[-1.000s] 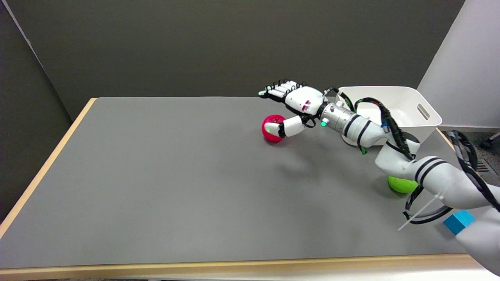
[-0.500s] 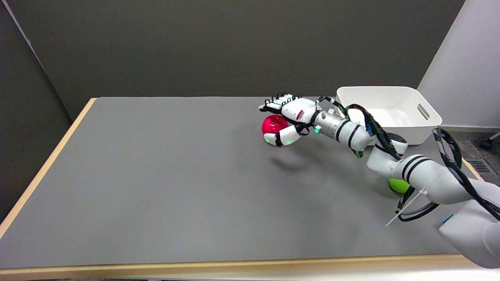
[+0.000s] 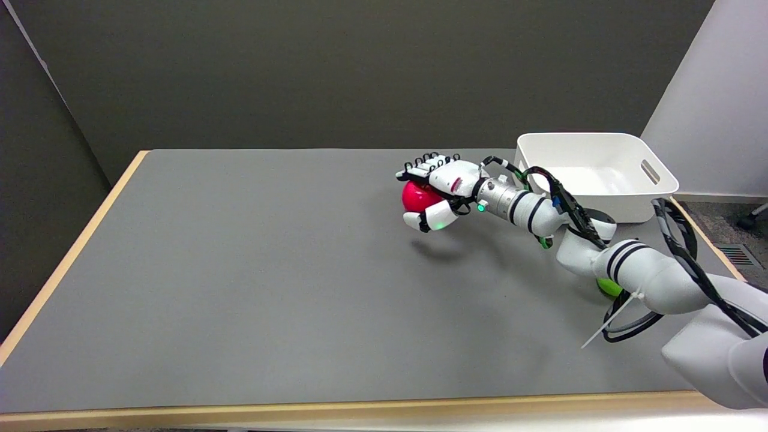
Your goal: Pick up the red apple.
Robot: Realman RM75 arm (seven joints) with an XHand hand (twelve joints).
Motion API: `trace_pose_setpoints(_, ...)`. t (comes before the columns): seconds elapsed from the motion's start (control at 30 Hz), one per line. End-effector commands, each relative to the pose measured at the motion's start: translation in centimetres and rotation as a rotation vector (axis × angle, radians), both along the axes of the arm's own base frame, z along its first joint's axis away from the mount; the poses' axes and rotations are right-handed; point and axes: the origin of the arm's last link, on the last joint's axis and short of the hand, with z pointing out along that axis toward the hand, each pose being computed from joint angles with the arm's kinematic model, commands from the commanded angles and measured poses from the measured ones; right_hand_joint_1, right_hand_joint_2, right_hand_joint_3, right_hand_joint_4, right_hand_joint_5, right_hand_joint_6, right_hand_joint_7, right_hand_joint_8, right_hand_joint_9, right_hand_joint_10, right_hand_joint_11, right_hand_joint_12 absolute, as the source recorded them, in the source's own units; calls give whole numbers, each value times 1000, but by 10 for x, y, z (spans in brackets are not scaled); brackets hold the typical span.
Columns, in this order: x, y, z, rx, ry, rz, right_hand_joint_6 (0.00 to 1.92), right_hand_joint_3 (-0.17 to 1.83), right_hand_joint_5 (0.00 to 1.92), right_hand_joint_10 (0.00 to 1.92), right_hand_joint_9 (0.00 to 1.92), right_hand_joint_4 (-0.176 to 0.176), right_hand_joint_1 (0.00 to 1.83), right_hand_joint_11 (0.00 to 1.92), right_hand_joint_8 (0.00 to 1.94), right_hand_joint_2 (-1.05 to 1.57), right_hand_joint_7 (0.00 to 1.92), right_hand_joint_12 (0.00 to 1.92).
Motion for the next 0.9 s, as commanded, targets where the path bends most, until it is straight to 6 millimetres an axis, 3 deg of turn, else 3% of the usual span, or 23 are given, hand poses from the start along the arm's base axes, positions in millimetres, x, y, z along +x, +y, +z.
trace_pose_setpoints(0.03,-12,2,-3,9,-18,-21,426,1003,165,655,231,73,120,50,407,617,319,998)
trace_pose_setpoints(0.13,-11,5,-2,13,-30,-14,482,890,259,846,392,60,211,165,624,705,493,1150)
trace_pose_setpoints(0.17,-11,5,-2,16,-35,-11,534,893,301,927,460,49,234,207,845,718,483,1206)
trace_pose_setpoints(0.23,-12,8,-1,22,-42,-5,685,963,391,1114,596,21,276,265,1430,715,343,1354)
trace_pose_setpoints(0.3,-11,9,-1,27,-50,2,824,927,452,1370,627,8,373,181,1764,736,143,1630)
trace_pose_setpoints(0.33,-10,10,-1,30,-54,5,950,906,476,1574,583,-4,422,76,1828,744,89,1750)
trace_pose_setpoints(0.37,-10,10,-1,37,-52,14,1084,878,491,1749,542,-15,471,-1,1884,754,42,1849)
trace_pose_setpoints(0.43,-8,12,-1,53,-38,35,1341,804,469,1899,484,-31,558,-1,1934,777,4,1912)
trace_pose_setpoints(0.53,-6,15,-2,75,-34,62,1633,822,481,1921,366,-35,662,-1,1941,738,-1,1921)
trace_pose_setpoints(0.77,19,23,-3,111,-120,191,1890,749,441,1921,447,-26,696,-1,1941,783,14,1921)
trace_pose_setpoints(0.9,54,32,0,132,-158,319,1921,700,419,1921,490,-19,723,-1,1941,837,78,1921)
